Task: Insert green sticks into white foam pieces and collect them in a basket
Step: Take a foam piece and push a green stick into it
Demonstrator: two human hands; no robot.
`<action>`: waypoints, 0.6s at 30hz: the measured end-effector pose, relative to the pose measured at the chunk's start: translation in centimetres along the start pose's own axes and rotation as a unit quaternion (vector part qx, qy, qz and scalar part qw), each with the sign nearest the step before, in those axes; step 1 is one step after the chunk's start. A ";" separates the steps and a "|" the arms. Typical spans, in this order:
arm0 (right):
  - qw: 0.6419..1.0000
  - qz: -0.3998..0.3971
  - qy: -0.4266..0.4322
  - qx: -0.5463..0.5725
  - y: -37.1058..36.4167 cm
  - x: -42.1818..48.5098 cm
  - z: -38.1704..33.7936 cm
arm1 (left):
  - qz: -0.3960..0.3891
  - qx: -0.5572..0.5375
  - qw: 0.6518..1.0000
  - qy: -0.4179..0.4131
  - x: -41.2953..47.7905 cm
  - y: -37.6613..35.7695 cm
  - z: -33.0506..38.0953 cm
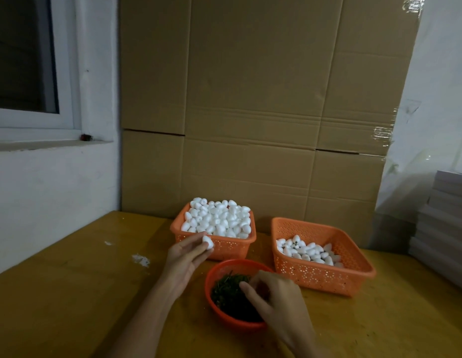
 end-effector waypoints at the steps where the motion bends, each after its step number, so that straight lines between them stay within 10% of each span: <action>1: 1.000 -0.002 -0.004 -0.004 -0.3 0.0 0.0 | -0.007 0.003 1.000 -0.003 0.0 -0.1 0.1; 18: 1.000 0.006 -0.016 0.004 -1.0 -0.4 0.3 | 0.003 -0.035 0.999 0.006 0.1 0.4 0.0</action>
Point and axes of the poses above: each hand's wrist, its own x-axis towards the middle knuckle, its own y-axis out of the back of the hand, z = x × y, the point moved 7 cm from there along x, towards the middle knuckle, and after that the axes turned 2 degrees about y, right-handed, at the moved point
